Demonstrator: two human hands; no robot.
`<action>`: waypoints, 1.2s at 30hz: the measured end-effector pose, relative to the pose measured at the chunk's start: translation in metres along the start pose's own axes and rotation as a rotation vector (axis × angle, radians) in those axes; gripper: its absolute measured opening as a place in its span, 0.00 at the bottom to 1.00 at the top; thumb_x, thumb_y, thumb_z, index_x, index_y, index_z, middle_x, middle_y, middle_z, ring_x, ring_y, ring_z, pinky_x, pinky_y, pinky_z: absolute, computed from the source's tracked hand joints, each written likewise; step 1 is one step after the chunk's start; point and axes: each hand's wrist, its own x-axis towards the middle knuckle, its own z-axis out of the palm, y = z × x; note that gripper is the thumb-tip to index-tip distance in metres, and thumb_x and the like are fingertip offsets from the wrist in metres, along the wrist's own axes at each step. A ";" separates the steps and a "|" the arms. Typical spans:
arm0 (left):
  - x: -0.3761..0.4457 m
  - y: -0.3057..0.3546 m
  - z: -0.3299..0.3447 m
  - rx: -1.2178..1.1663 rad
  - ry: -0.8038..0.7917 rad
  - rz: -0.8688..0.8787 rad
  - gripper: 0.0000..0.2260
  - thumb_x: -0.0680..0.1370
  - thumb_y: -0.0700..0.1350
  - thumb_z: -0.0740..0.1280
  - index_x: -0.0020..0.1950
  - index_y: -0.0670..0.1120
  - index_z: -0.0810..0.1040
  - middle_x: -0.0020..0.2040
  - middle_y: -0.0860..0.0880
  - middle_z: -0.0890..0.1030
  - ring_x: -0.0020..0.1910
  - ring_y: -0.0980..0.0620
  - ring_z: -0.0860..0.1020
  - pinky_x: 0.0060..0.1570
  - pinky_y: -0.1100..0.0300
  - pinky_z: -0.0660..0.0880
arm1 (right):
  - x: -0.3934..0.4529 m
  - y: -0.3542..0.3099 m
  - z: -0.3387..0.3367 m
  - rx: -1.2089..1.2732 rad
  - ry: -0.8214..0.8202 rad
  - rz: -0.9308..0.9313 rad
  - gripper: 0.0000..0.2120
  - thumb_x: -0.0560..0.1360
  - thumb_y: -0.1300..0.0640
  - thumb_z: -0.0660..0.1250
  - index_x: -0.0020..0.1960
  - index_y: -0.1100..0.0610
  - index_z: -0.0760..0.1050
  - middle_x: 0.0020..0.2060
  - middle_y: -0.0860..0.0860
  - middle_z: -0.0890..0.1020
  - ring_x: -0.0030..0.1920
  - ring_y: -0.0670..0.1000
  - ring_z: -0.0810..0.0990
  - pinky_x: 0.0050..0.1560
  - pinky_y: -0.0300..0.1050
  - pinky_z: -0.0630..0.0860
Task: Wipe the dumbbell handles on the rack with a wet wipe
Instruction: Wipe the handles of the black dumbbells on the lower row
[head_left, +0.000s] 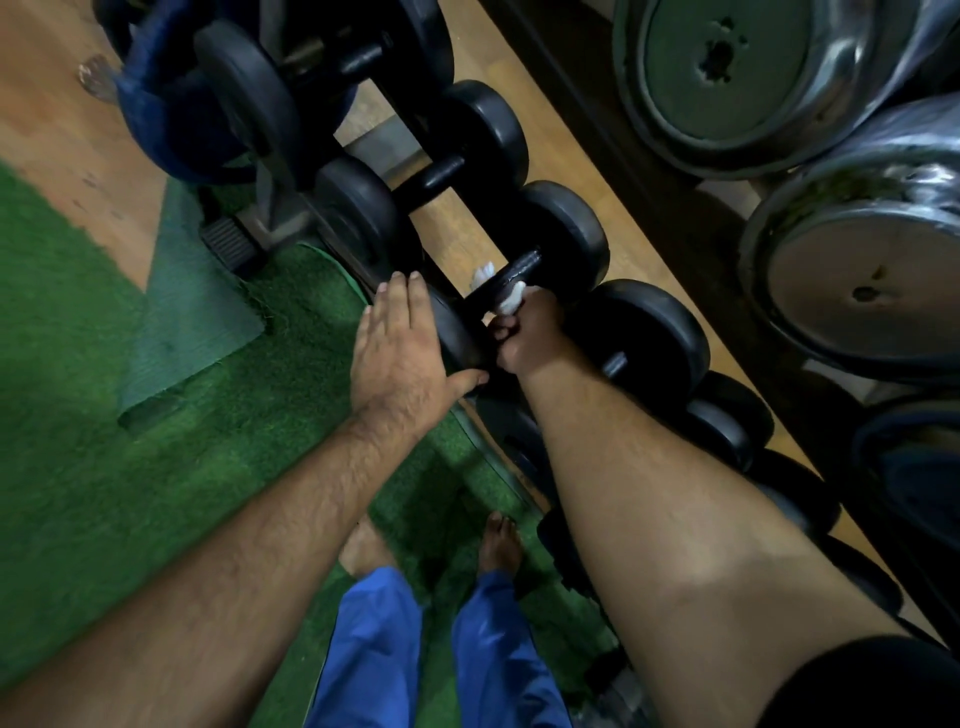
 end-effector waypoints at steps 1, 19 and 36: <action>0.000 -0.001 0.000 0.002 -0.006 0.003 0.57 0.66 0.68 0.72 0.80 0.41 0.44 0.80 0.42 0.49 0.79 0.45 0.49 0.77 0.51 0.48 | -0.003 0.003 0.001 -0.038 -0.011 0.021 0.12 0.76 0.60 0.54 0.35 0.53 0.67 0.22 0.48 0.69 0.16 0.44 0.60 0.18 0.33 0.56; 0.001 0.000 -0.007 0.045 -0.103 0.000 0.58 0.67 0.70 0.69 0.79 0.40 0.41 0.80 0.41 0.46 0.79 0.44 0.46 0.78 0.50 0.48 | -0.041 -0.025 -0.007 -0.619 -0.158 0.261 0.12 0.80 0.55 0.62 0.38 0.50 0.71 0.28 0.44 0.65 0.17 0.41 0.58 0.16 0.31 0.53; 0.026 0.024 -0.020 0.191 -0.117 0.001 0.52 0.67 0.69 0.70 0.78 0.40 0.55 0.78 0.42 0.58 0.79 0.45 0.51 0.78 0.51 0.46 | -0.025 -0.021 -0.014 -0.275 -0.154 0.218 0.10 0.81 0.58 0.60 0.41 0.52 0.71 0.19 0.45 0.66 0.15 0.42 0.59 0.17 0.29 0.55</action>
